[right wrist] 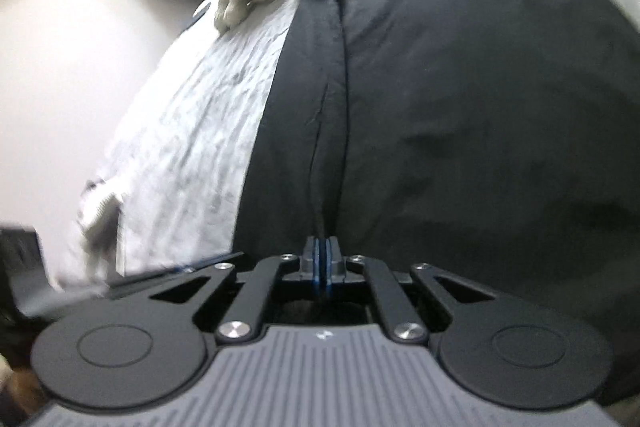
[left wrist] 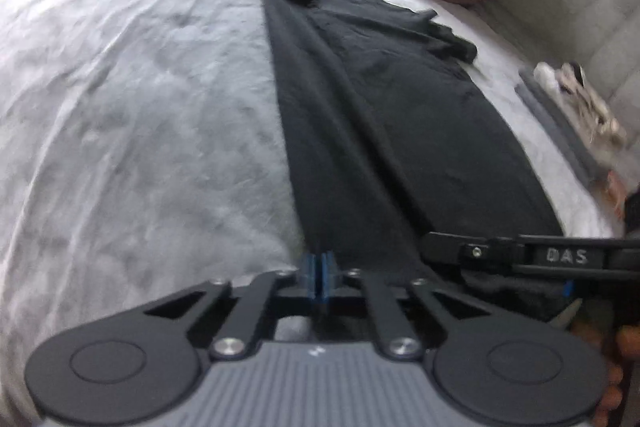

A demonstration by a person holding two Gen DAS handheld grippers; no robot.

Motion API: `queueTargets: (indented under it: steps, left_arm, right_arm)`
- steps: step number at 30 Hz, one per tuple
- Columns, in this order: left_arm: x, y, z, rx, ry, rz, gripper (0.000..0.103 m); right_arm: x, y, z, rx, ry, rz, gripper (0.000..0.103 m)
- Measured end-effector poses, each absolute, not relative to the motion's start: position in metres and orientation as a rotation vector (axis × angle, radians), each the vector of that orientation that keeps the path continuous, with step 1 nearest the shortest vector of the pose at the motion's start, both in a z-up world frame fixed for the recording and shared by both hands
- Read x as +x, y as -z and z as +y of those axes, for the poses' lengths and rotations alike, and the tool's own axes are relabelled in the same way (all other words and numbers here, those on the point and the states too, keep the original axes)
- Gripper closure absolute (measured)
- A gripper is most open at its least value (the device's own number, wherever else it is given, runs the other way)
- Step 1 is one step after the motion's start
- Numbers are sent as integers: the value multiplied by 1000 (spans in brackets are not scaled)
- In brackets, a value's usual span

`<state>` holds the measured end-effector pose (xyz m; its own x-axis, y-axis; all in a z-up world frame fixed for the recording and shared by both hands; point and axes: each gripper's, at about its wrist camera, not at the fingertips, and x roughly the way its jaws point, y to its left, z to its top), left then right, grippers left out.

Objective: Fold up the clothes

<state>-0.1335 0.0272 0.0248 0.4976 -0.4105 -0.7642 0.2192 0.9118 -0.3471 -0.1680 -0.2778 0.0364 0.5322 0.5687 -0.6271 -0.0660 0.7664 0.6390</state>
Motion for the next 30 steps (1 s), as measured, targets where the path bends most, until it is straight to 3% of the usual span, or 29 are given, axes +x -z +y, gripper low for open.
queueTargets:
  steps: [5, 10, 17, 23, 30]
  left_arm:
    - [-143, -34, 36, -234, 396, 965, 101]
    - [-144, -28, 28, -151, 395, 971, 101]
    - [-130, -35, 35, -132, 376, 986, 95]
    - [-87, -53, 41, -107, 335, 946, 85]
    - [-2, -62, 14, -86, 355, 915, 83]
  right_arm:
    - [-177, -42, -288, 777, -468, 908, 99]
    - [-175, -27, -282, 677, -392, 950, 99]
    - [-162, -38, -276, 538, -410, 922, 90]
    - [-137, -44, -292, 500, -399, 895, 88]
    - [-91, -53, -296, 412, -410, 884, 88]
